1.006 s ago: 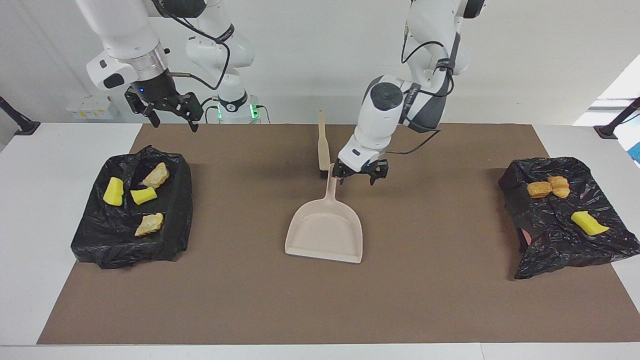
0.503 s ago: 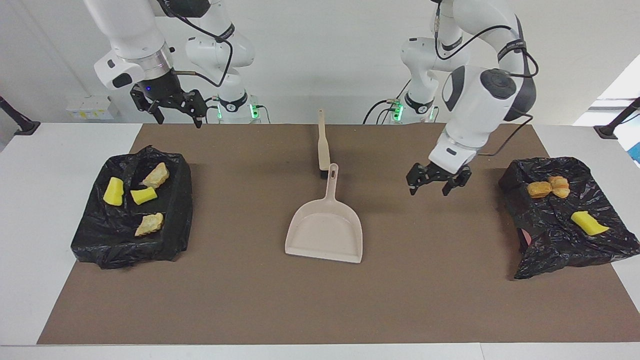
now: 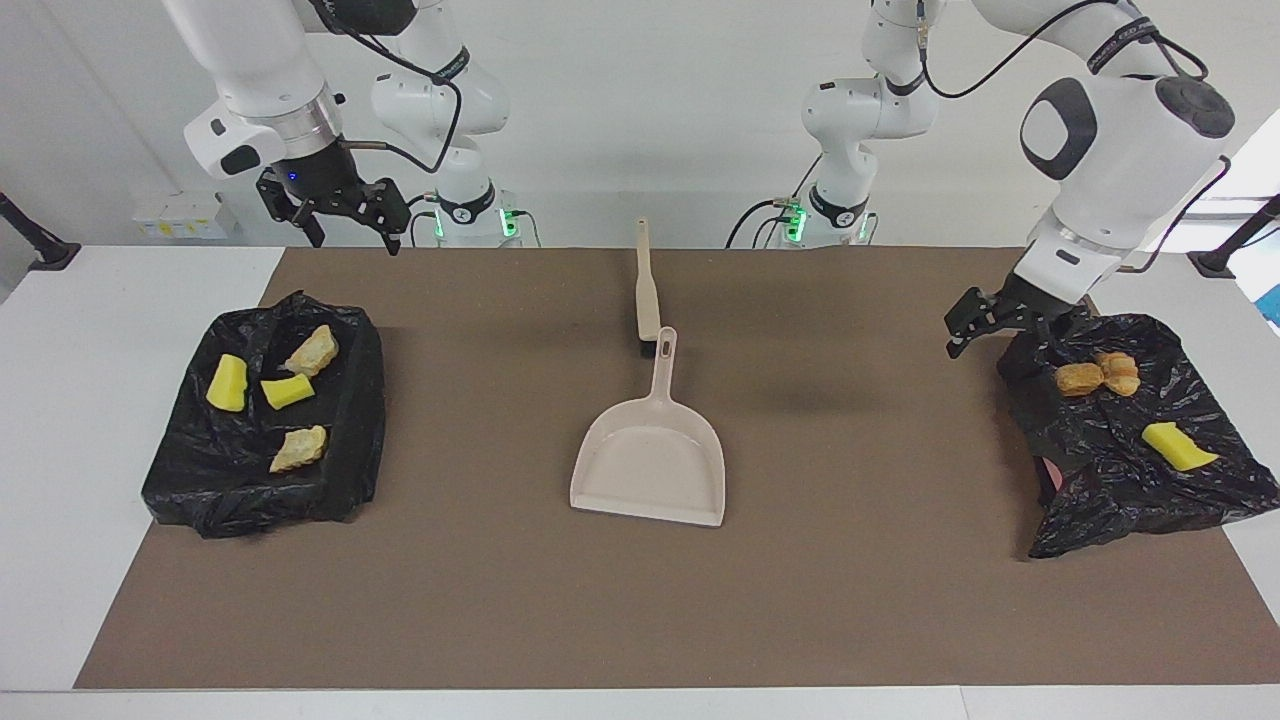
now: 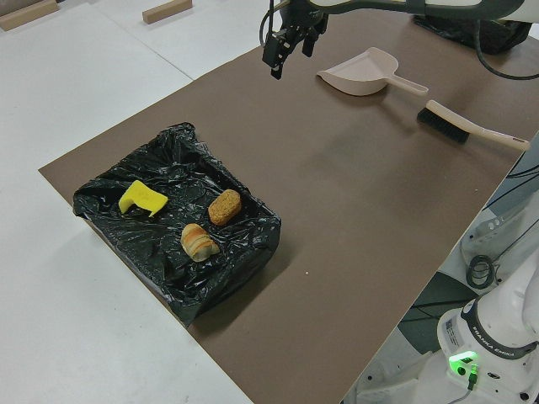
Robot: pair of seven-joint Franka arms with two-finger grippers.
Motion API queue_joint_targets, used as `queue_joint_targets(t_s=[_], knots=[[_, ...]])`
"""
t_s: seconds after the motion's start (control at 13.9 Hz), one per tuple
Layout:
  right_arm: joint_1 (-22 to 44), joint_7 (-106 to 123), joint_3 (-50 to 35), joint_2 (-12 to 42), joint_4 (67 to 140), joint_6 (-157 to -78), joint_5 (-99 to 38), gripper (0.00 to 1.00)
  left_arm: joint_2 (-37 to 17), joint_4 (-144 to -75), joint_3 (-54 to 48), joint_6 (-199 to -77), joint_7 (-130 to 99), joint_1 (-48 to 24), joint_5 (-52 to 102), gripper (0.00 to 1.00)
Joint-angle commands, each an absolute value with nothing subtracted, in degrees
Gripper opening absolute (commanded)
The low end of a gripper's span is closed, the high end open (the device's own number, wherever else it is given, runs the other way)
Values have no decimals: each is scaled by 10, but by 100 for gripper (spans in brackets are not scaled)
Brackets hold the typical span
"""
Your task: Sweep and dump trash in bin
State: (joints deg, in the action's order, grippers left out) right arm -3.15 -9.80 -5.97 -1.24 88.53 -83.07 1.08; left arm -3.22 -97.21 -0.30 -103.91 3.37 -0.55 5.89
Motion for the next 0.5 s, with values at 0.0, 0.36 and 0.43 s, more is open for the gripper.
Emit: queue_joint_targets(t_s=[0.0, 0.36, 0.43], knots=[[-31, -80, -54, -11, 883, -836, -1, 100, -22, -942, -8, -982, 33, 14, 55, 100], [-30, -81, -56, -11, 883, -839, 0, 100, 33, -942, -10, -925, 31, 23, 19, 100], [-30, -81, -57, -11, 883, -839, 0, 100, 39, -942, -10, -916, 29, 23, 14, 100]])
